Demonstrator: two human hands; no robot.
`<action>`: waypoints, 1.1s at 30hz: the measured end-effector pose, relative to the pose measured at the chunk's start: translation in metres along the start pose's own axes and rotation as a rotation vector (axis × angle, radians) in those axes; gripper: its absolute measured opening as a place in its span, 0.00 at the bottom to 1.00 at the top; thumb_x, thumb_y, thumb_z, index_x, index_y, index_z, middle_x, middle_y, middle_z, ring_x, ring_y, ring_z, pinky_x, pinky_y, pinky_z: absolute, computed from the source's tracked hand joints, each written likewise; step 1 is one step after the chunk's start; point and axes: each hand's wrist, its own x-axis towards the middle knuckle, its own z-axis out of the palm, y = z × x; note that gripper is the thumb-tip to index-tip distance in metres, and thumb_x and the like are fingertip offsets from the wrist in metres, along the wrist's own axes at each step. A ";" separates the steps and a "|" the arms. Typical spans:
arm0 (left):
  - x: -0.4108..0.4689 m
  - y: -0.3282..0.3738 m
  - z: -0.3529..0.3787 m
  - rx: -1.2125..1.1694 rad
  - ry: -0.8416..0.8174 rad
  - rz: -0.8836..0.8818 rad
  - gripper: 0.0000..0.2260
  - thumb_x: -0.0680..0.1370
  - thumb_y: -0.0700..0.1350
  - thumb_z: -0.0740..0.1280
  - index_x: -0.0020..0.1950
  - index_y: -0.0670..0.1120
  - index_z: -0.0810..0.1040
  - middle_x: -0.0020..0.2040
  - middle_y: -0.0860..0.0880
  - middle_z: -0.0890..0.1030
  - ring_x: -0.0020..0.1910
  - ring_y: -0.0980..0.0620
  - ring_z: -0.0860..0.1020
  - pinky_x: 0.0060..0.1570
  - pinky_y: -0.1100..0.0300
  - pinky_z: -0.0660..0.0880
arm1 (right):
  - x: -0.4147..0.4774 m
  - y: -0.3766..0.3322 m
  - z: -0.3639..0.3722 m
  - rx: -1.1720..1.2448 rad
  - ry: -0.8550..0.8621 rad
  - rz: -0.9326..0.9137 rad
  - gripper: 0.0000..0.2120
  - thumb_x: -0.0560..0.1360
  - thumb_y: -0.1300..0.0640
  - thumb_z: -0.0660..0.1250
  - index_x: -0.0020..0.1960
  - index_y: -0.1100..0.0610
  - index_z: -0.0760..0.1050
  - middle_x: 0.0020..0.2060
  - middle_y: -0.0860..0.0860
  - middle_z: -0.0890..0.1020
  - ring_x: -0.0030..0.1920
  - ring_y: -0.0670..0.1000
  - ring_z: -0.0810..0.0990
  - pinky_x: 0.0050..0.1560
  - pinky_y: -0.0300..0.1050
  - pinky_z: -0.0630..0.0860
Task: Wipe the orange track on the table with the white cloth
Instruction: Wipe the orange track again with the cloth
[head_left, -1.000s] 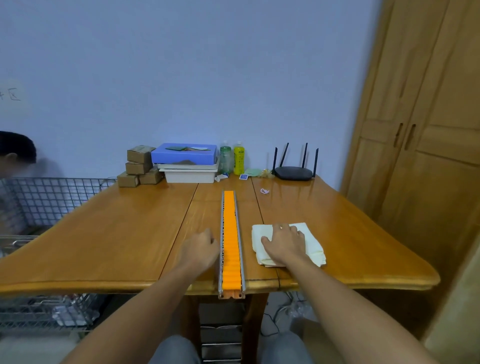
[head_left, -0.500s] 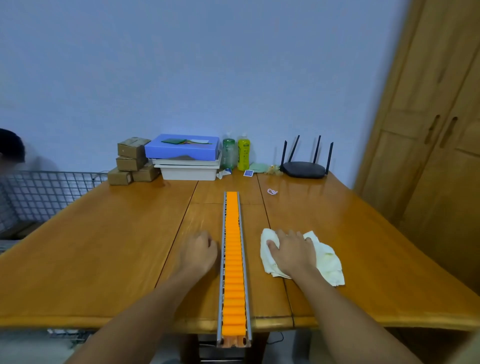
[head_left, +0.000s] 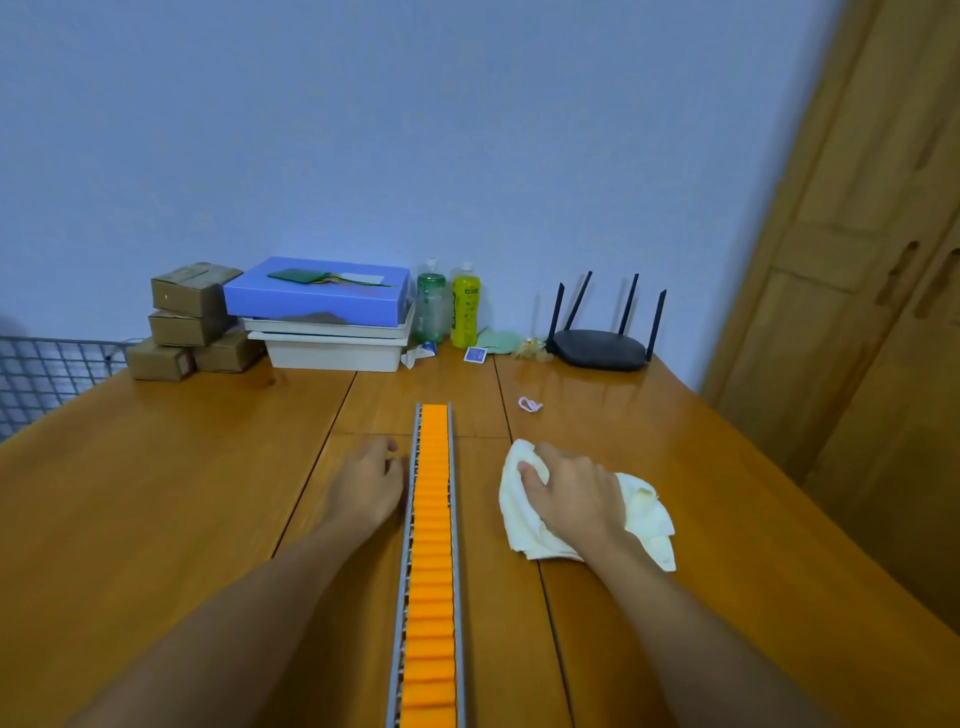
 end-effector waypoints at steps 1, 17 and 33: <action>0.007 -0.002 0.003 -0.018 -0.001 -0.004 0.10 0.85 0.49 0.60 0.66 0.53 0.72 0.47 0.51 0.80 0.41 0.53 0.79 0.38 0.58 0.75 | 0.012 -0.003 0.000 0.012 0.013 -0.012 0.16 0.82 0.43 0.59 0.58 0.53 0.77 0.45 0.53 0.84 0.43 0.58 0.81 0.36 0.47 0.66; 0.036 -0.017 0.023 -0.040 -0.009 0.078 0.15 0.83 0.54 0.60 0.68 0.59 0.77 0.62 0.58 0.78 0.60 0.54 0.75 0.63 0.44 0.73 | 0.175 -0.100 0.064 0.078 -0.011 -0.145 0.17 0.80 0.46 0.62 0.65 0.48 0.80 0.56 0.56 0.84 0.56 0.62 0.80 0.46 0.49 0.73; 0.036 -0.014 0.023 0.015 -0.014 0.060 0.16 0.83 0.55 0.59 0.71 0.61 0.74 0.58 0.57 0.76 0.59 0.53 0.75 0.65 0.46 0.67 | 0.163 -0.091 0.100 0.003 -0.033 -0.127 0.16 0.80 0.47 0.62 0.62 0.51 0.81 0.54 0.56 0.84 0.53 0.62 0.82 0.44 0.49 0.72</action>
